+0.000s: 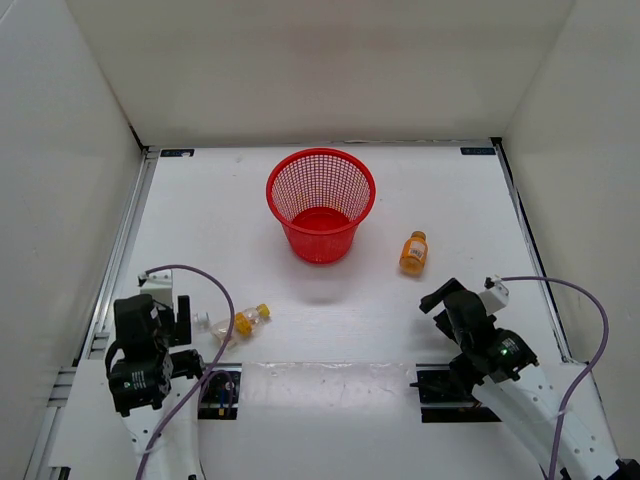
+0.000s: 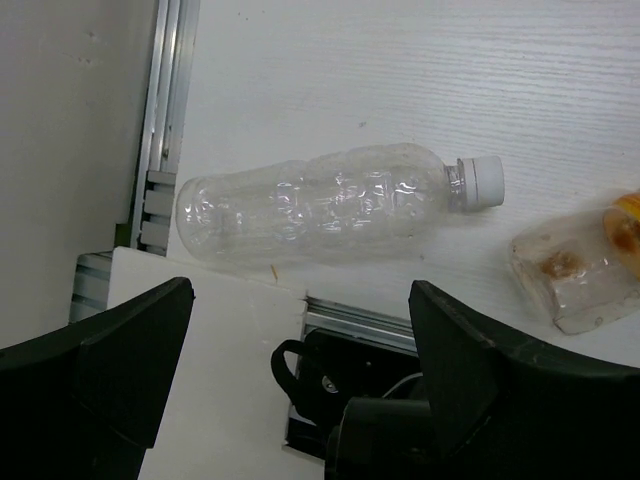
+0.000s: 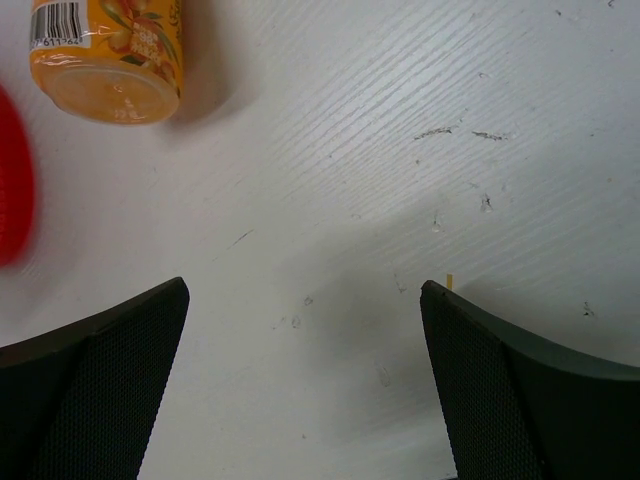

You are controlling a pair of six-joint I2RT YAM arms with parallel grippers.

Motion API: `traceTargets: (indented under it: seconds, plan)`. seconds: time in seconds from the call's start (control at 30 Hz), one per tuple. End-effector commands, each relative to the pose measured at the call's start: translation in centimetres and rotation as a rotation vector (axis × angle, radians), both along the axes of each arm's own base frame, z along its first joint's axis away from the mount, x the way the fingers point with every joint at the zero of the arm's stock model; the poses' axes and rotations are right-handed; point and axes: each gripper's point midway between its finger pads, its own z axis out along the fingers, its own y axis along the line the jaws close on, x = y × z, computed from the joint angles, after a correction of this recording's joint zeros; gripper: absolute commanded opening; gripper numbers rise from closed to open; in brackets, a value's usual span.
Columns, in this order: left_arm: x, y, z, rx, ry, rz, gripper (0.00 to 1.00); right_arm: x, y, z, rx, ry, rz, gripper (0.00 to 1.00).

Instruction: Put the plastic bottles in the bin

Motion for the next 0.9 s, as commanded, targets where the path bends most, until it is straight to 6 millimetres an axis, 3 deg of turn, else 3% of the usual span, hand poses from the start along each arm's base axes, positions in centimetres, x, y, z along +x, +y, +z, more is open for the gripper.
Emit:
traceTargets:
  seconds: [0.0, 0.1, 0.23, 0.33, 0.43, 0.47, 0.53, 0.67, 0.7, 0.87]
  plan:
    - [-0.3, -0.5, 1.9, 0.06, -0.004, -0.11, 1.0, 0.0, -0.6, 0.0, -0.021, 0.005, -0.031, 1.0]
    - [0.1, -1.2, 2.9, 0.198, 0.047, -0.357, 1.0, 0.3, -0.4, 0.1, -0.043, 0.001, -0.008, 1.0]
    - [0.7, 2.1, 2.0, 0.333, 0.306, -0.373, 1.0, 0.6, 1.0, 0.7, -0.065, -0.002, 0.117, 1.0]
    - [2.1, 2.8, 1.0, 0.342, 0.476, -0.477, 1.0, 0.9, 2.4, 1.4, -0.085, -0.013, 0.246, 1.0]
    - [4.8, 1.0, 2.9, 0.29, 0.428, -0.627, 1.0, 1.2, 3.4, 2.2, -0.112, -0.03, 0.347, 1.0]
    - [5.2, -0.6, 2.9, 0.242, 0.397, -0.716, 1.0, 1.1, 3.3, 2.0, -0.127, -0.02, 0.355, 1.0]
    - [5.7, -1.2, 3.0, 0.261, 0.401, -0.815, 1.0, 1.1, 3.5, 2.2, -0.127, -0.018, 0.369, 1.0]
    - [4.0, 1.0, -0.7, 0.331, 0.611, -0.857, 1.0, 1.2, 3.4, 2.7, -0.128, -0.03, 0.362, 1.0]
    - [3.0, 1.2, -2.4, 0.33, 0.678, -0.888, 1.0, 1.2, 3.4, 2.9, -0.124, -0.04, 0.361, 1.0]
    - [4.1, 2.6, -4.7, 0.429, 0.693, -0.892, 1.0, 1.3, 3.3, 2.7, -0.118, -0.056, 0.346, 1.0]
